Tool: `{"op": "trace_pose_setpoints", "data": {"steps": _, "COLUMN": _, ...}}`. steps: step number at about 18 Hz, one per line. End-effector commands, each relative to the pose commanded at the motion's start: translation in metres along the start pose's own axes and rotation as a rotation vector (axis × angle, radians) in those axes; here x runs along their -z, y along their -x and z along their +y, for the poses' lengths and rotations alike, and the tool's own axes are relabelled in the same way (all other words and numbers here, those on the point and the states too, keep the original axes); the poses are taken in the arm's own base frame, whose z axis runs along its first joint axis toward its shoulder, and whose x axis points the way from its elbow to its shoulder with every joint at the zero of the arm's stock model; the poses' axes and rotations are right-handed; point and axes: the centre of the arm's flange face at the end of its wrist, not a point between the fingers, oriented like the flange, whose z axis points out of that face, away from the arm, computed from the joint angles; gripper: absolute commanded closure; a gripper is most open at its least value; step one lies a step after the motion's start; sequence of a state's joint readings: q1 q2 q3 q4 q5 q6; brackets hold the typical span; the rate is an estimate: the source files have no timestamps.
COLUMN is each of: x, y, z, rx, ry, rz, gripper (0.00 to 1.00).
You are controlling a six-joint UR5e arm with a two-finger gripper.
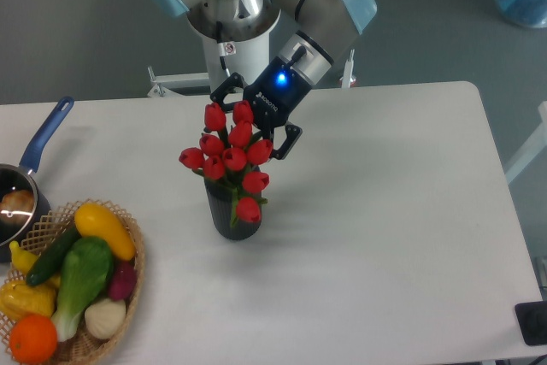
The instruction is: Insert the flowers into the vase
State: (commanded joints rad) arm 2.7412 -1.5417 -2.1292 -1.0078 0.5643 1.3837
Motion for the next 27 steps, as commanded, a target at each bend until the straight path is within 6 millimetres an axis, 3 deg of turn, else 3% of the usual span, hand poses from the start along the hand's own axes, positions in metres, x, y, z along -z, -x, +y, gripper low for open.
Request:
{"op": "trace_pose_setpoints", "data": {"steps": 5, "x": 0.014, "y": -0.004, "z": -0.012, "rx": -0.041, "ry": 0.055, "rz": -0.043, "gripper": 0.00}}
{"op": "trace_pose_setpoints", "data": {"steps": 10, "x": 0.043, "y": -0.006, "z": -0.022, "rx": -0.083, "ry": 0.153, "rz": -0.133, "gripper": 0.00}}
{"op": "trace_pose_setpoints", "data": {"steps": 14, "x": 0.072, "y": 0.009, "z": -0.033, "rx": -0.126, "ry": 0.335, "rz": -0.236, "gripper": 0.00}}
{"op": "trace_pose_setpoints", "data": {"steps": 22, "x": 0.104, "y": 0.015, "z": -0.014, "rx": -0.101, "ry": 0.684, "rz": -0.351, "gripper": 0.00}}
{"op": "trace_pose_setpoints", "data": {"steps": 25, "x": 0.127, "y": 0.030, "z": -0.013, "rx": -0.080, "ry": 0.775, "rz": -0.404, "gripper": 0.00}}
{"op": "trace_pose_setpoints", "data": {"steps": 27, "x": 0.132, "y": 0.047, "z": -0.008, "rx": -0.062, "ry": 0.794, "rz": -0.406, "gripper": 0.00}}
